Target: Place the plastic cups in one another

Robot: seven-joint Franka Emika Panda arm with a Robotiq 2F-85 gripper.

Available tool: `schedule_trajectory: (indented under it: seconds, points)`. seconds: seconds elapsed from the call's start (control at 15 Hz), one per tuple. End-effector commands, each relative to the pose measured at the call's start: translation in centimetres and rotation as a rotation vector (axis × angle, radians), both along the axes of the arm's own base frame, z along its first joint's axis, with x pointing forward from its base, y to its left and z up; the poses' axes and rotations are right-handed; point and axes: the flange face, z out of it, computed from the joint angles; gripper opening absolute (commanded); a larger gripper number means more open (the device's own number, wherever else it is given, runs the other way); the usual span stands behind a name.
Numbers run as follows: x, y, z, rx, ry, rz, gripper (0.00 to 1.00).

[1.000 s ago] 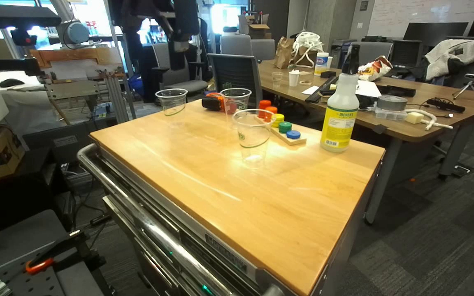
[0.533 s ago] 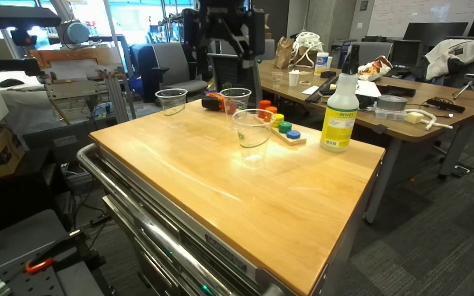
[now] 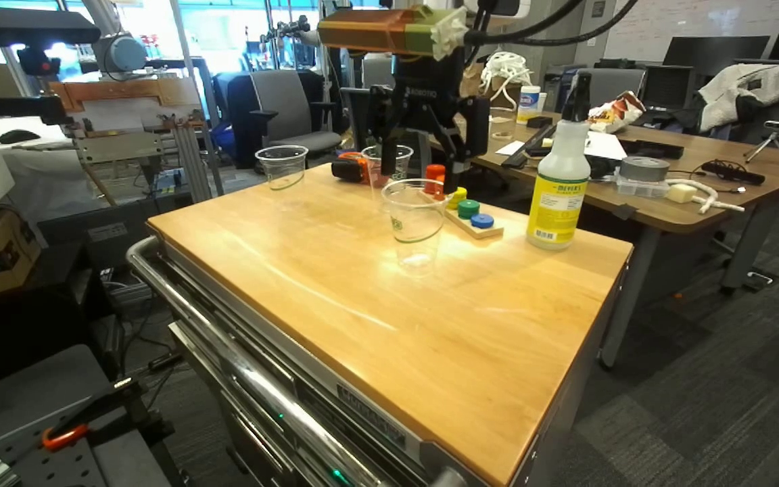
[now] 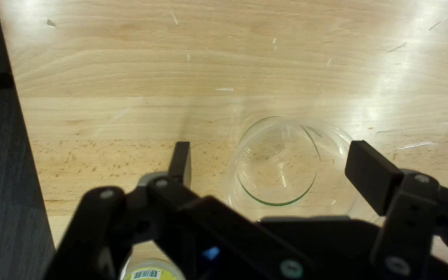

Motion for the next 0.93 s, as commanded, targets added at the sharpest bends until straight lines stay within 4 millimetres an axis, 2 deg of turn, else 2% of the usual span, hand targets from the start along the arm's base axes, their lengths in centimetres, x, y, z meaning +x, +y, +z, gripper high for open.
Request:
schedule_trajectory:
  seconds: [0.0,0.27,0.53,0.6,0.67,0.87]
  points:
    - [1.8,-1.7,0.1,-0.033,-0.026,-0.046,1.0]
    - [2.3,-2.2,-1.2,-0.005,-0.03,-0.068,1.0]
    - [2.9,-1.6,-3.1,0.001,-0.02,-0.078,1.0]
    - [3.0,-1.5,-3.4,-0.002,-0.021,-0.086,0.92]
    - [3.2,-1.4,-3.8,-0.007,-0.025,-0.095,0.72]
    - [3.4,-1.3,-4.4,-0.015,-0.033,-0.136,0.48]
